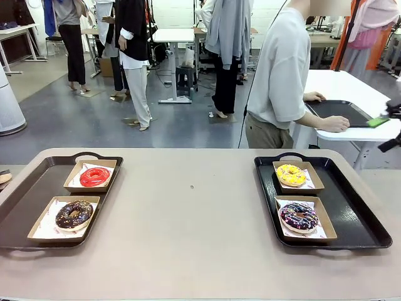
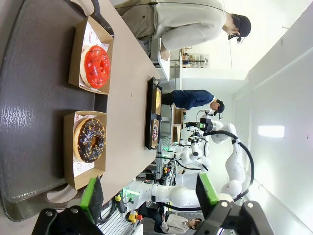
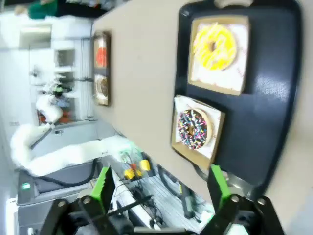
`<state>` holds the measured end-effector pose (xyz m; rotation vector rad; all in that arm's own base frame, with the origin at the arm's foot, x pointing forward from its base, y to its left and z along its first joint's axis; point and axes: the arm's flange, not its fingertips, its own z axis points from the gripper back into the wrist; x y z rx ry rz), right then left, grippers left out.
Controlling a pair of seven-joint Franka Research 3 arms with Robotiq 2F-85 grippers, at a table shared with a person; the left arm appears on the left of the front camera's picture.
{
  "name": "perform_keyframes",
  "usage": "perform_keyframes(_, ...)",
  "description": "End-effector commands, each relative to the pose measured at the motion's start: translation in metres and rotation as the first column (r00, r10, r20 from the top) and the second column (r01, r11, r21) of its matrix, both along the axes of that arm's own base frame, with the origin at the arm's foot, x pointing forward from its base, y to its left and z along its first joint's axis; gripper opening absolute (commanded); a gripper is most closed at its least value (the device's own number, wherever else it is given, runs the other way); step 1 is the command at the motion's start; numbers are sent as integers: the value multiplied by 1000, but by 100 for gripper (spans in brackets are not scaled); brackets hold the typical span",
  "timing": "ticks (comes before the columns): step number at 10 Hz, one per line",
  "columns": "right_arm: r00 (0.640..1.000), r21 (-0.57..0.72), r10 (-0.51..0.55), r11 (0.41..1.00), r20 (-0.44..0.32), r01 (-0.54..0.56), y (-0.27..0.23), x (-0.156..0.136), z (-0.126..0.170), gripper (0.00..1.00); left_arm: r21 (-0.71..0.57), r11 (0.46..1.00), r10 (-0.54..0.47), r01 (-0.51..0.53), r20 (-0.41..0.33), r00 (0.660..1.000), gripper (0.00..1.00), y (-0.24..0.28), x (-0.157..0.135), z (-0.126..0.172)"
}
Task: Individually package the donuts and arrange them on the tray.
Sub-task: Place the picked Paper togo box on the Handle tray.
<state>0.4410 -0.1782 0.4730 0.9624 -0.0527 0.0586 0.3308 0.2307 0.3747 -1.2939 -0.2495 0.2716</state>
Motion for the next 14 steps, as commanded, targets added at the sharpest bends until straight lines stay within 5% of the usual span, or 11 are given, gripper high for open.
perform_keyframes(1, 999, 167, 0, 986, 37, -6, -31, -2, -39, 99, -8, 1000, 1, -1, 9, 1000, 100, -1, -4, 2)
perform_keyframes(6, 999, 305, -37, 952, 40, 23, -90, -23, -109, 99, -8, 1000, 1, -1, 9, 1000, 100, -1, -4, 2)
perform_keyframes(8, 993, 297, -89, 953, 78, 62, -91, -21, -113, 99, -8, 1000, 1, -1, 9, 1000, 100, -1, -4, 2)
perform_keyframes(9, 999, 285, -40, 958, 15, 34, -90, -31, -119, 99, -8, 1000, 1, -1, 9, 1000, 100, -1, -4, 2)
perform_keyframes(14, 999, 285, -40, 958, 15, 34, -90, -31, -119, 99, -8, 1000, 1, -1, 9, 1000, 100, -1, -4, 2)
